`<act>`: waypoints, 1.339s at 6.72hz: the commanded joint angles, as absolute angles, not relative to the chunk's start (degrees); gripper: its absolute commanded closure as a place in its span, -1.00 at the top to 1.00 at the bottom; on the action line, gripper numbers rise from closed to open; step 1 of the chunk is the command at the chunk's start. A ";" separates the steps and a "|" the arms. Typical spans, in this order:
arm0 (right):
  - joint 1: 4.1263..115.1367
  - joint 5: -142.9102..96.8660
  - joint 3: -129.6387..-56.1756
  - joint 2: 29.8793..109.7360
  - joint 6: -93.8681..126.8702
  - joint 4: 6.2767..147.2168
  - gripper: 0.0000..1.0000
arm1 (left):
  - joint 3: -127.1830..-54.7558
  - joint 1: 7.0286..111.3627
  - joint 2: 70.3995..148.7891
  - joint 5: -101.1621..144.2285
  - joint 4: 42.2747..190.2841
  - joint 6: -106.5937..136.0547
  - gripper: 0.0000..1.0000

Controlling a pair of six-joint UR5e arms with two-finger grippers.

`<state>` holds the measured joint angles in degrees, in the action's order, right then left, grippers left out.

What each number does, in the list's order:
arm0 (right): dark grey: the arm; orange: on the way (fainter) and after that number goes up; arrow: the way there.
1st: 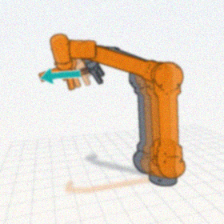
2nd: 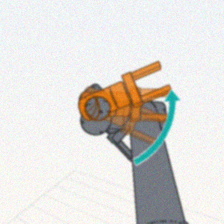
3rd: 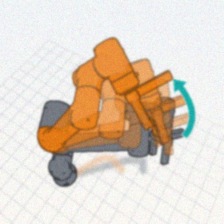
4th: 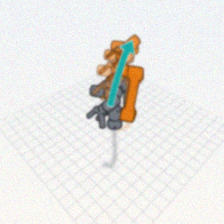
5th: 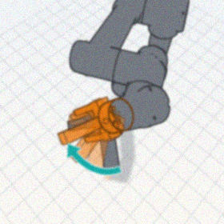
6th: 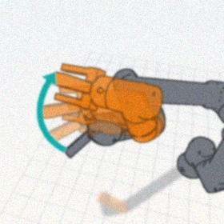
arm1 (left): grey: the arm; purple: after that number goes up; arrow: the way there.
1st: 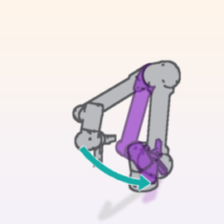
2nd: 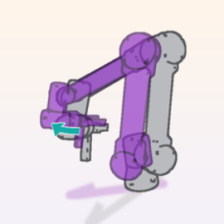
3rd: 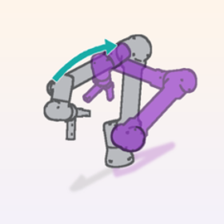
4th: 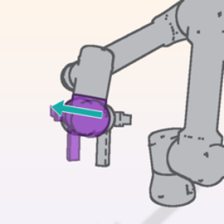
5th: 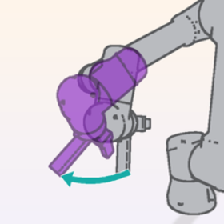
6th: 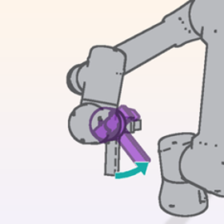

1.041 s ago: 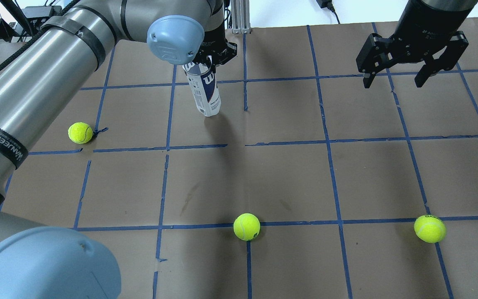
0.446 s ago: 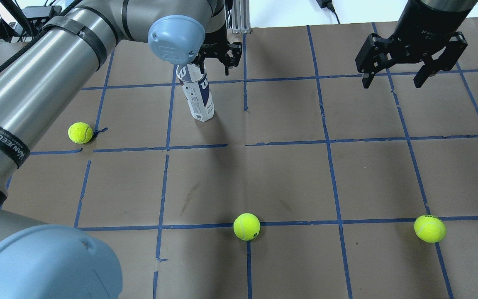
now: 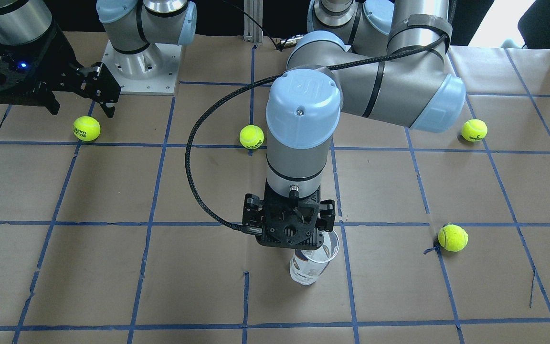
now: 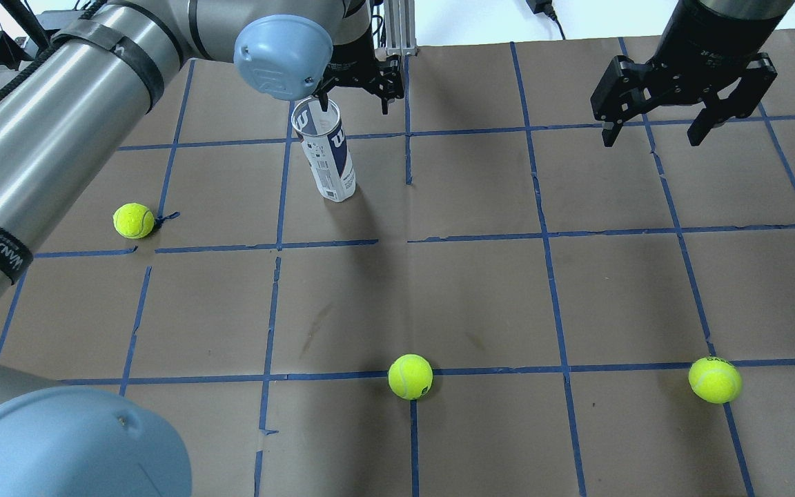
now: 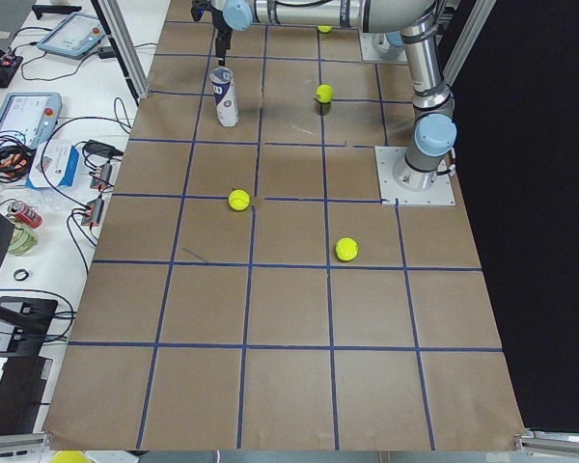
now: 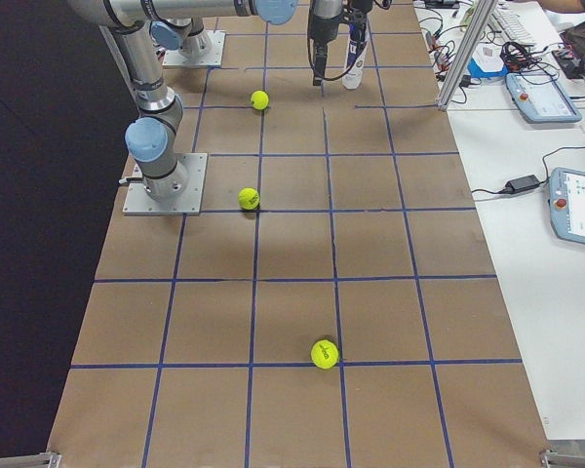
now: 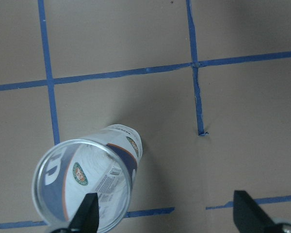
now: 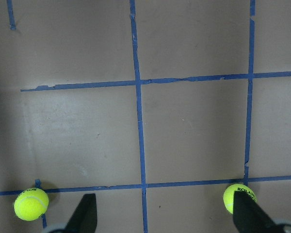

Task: Lift up tennis ball bucket
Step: 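Set the can upright on the table and open the left gripper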

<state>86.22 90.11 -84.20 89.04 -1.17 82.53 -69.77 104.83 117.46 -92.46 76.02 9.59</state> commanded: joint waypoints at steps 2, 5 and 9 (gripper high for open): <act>86.22 90.18 -84.20 89.03 -1.14 82.53 1.00 | -72.67 98.64 106.12 -91.58 86.90 9.14 1.00; 86.57 90.17 -84.29 89.03 -1.14 82.88 1.00 | -89.06 93.27 94.10 -91.67 84.66 5.21 1.00; 87.36 90.35 -86.66 89.21 -1.67 87.53 1.00 | -88.25 89.91 92.28 -91.76 89.55 1.41 1.00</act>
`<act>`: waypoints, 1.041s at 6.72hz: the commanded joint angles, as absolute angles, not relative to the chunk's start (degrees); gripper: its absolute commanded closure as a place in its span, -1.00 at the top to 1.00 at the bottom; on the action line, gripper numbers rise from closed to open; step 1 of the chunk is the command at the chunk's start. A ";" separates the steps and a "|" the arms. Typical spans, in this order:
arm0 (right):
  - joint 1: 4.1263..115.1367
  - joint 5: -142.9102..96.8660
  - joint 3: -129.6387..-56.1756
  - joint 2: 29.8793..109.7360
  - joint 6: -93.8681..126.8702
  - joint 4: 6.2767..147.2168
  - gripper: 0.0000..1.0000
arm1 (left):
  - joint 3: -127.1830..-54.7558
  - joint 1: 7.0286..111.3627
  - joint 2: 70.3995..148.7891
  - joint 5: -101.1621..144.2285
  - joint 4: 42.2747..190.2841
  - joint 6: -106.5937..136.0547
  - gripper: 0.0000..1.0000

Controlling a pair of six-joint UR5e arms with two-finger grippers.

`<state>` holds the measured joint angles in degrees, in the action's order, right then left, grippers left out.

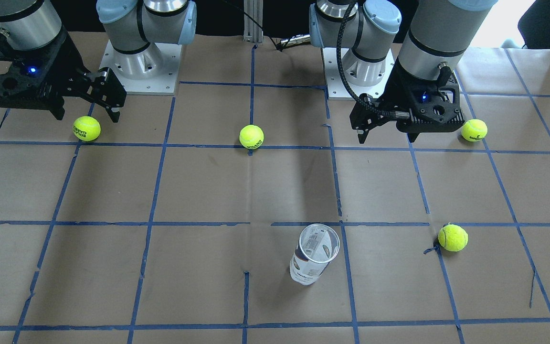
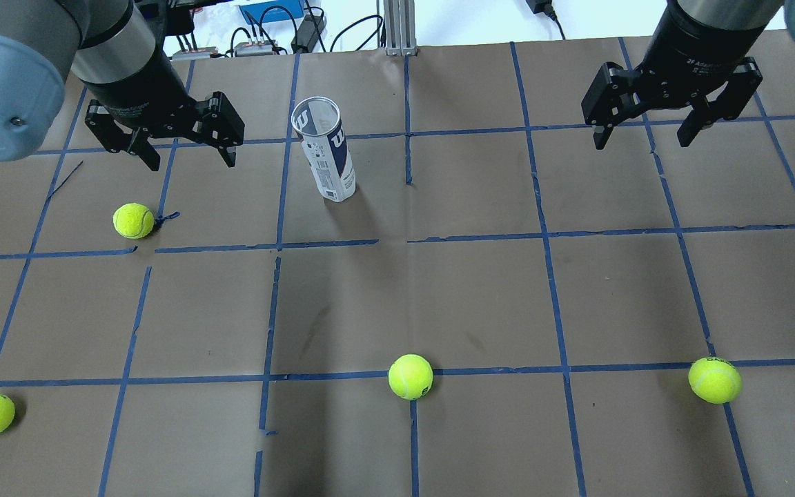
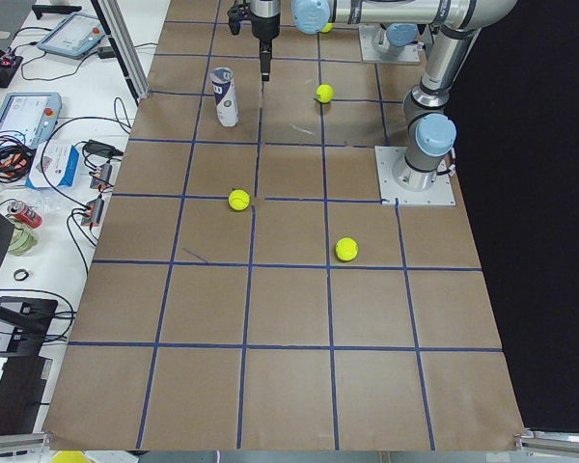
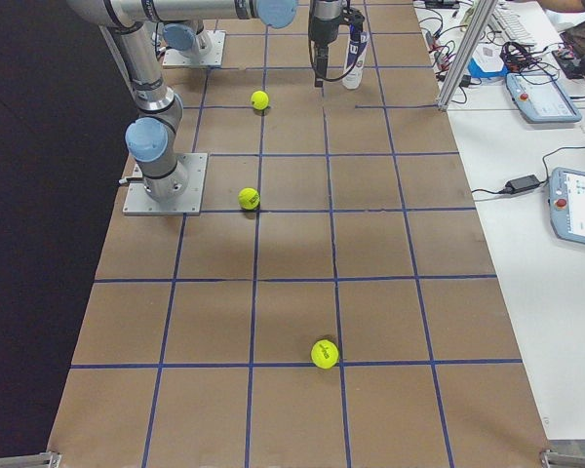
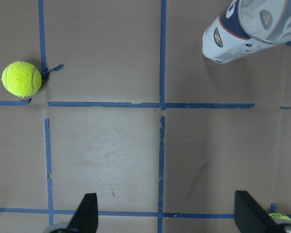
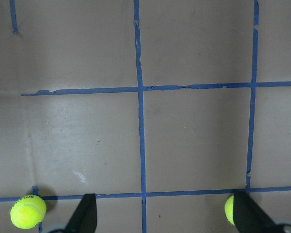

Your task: Lift up tennis ball bucket

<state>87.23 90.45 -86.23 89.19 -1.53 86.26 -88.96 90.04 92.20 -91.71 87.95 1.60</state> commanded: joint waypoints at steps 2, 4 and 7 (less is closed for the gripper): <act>88.07 90.62 -87.98 89.38 -1.67 87.80 1.00 | -88.42 90.00 92.29 -91.58 89.47 1.23 1.00; 88.07 90.70 -88.07 89.30 -1.67 87.89 1.00 | -88.59 89.91 92.20 -91.49 89.47 1.14 1.00; 87.98 90.44 -88.15 89.30 -1.67 87.89 1.00 | -89.03 89.91 92.20 -91.49 88.95 0.97 1.00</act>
